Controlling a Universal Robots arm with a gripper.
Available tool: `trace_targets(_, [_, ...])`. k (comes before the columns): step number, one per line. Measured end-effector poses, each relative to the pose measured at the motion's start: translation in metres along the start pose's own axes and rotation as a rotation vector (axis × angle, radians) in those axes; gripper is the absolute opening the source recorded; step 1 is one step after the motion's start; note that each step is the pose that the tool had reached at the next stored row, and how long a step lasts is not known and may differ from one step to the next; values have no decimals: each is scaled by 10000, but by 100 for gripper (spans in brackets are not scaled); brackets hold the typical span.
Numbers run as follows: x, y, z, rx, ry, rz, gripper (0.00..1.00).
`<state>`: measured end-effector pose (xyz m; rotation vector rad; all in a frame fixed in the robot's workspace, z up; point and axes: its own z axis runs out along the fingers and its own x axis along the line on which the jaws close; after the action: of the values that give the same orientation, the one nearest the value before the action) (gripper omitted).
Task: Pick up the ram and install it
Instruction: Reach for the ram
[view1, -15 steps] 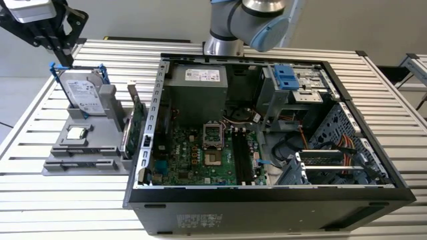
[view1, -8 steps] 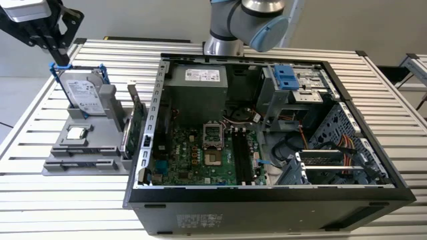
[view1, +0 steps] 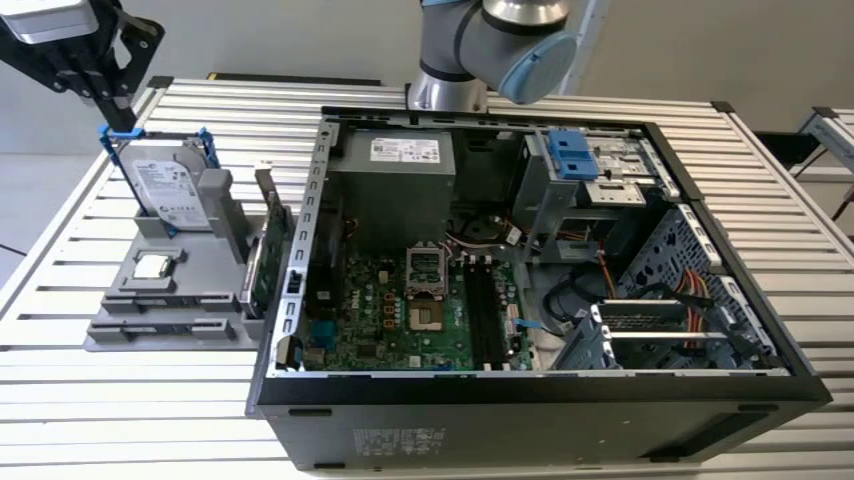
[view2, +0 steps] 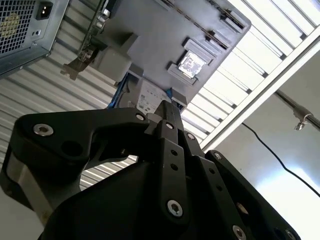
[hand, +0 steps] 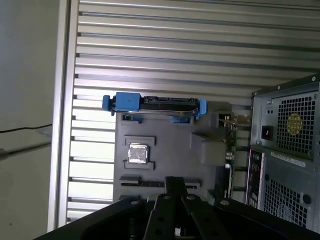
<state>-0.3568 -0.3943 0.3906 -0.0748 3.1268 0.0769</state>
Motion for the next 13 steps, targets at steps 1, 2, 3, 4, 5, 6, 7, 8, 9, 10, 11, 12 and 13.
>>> trace_targets(1, [0, 0, 0, 0, 0, 0, 0])
trace_targets(2, [0, 0, 0, 0, 1, 0, 0])
trace_targets(3, [2, -3, 0, 0, 1, 2, 0])
trace_targets(4, [2, -8, 0, 0, 1, 4, 0])
trace_targets(5, [2, -14, 0, 0, 1, 10, 0])
trace_targets(6, [2, -21, 0, 1, -1, 15, 0])
trace_targets(7, [2, -29, 0, 0, 0, 20, 0])
trace_targets(8, [2, -38, 0, 1, 0, 28, 0])
trace_targets(9, [3, -48, 0, 1, -1, 43, 0])
trace_targets(10, [3, -58, 1, 1, -3, 69, 0])
trace_targets(11, [4, -68, 1, 2, -4, 110, 0])
trace_targets(12, [4, -78, 1, 3, -5, 153, 0])
trace_targets(13, [5, -88, 2, 3, -8, 206, 0])
